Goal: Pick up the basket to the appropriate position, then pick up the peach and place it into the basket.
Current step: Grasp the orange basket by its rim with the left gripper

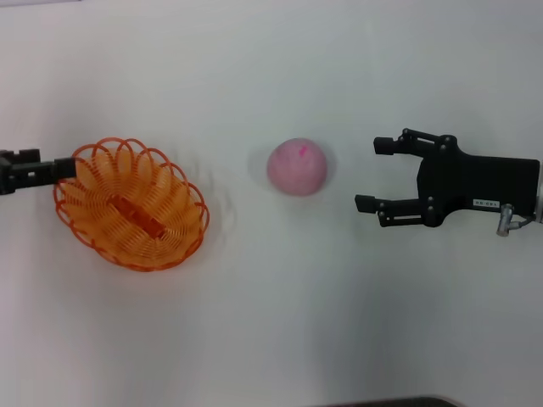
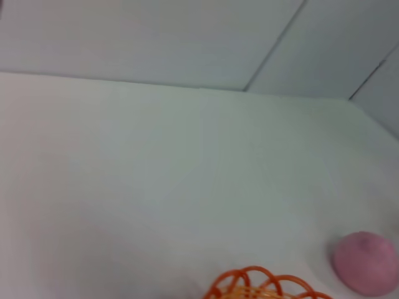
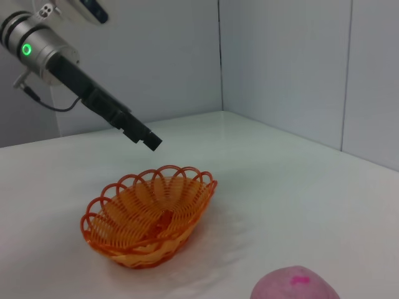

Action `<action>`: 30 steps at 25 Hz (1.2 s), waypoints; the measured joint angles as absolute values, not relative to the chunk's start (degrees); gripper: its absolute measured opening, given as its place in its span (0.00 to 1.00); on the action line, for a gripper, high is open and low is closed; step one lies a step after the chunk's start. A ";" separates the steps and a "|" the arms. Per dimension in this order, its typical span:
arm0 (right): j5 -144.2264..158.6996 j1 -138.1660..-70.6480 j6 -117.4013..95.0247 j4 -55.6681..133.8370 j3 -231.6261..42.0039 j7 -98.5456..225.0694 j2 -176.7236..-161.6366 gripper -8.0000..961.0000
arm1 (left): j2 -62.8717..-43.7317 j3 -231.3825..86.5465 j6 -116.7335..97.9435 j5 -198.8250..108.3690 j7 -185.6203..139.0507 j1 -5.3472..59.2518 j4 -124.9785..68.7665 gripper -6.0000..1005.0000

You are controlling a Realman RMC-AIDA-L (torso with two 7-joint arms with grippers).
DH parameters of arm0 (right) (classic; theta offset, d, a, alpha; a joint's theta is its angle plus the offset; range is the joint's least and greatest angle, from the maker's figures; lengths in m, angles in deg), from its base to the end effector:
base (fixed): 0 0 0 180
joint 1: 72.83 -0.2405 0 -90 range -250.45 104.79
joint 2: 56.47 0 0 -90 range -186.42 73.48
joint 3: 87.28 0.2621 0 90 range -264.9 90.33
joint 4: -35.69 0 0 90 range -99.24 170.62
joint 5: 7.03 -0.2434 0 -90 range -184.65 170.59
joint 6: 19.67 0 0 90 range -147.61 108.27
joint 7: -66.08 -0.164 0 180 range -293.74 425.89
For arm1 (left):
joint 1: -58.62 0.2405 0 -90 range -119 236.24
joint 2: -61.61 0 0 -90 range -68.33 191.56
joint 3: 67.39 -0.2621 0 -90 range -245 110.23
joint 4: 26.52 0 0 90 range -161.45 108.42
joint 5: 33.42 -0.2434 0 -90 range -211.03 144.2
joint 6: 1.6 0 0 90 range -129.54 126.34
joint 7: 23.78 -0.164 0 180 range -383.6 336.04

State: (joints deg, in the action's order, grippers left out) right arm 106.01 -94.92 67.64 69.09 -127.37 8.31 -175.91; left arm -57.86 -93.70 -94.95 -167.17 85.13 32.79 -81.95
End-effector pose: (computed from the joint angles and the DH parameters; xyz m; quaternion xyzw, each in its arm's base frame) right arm 0.3306 0.3175 -0.0368 -0.9495 0.1370 0.2161 0.1814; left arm -0.3392 0.3451 0.0549 -0.8601 -0.4501 -0.1516 0.1860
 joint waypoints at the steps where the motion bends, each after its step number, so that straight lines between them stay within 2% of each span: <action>1: 106.03 -94.91 67.64 69.09 -127.42 8.27 -175.91 0.97 | -57.86 -94.93 -94.51 -167.21 85.96 32.78 -82.90 0.83; 7: 106.28 -94.89 67.64 69.03 -127.32 8.15 -175.91 0.97 | -58.04 -101.76 -91.75 -170.90 91.06 31.59 -87.19 0.83; 17: 106.36 -95.14 67.65 69.70 -127.75 6.97 -175.72 0.97 | -60.23 -106.34 -88.28 -180.20 93.00 27.64 -91.46 0.83; 30: 106.44 -95.33 67.70 69.70 -127.80 6.93 -175.74 0.97 | -60.56 -112.75 -85.96 -185.86 94.05 24.17 -90.22 0.83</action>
State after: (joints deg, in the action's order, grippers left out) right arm 106.44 -95.33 67.70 69.70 -127.80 6.93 -175.74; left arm -60.56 -112.75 -85.96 -185.86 94.05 24.17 -90.22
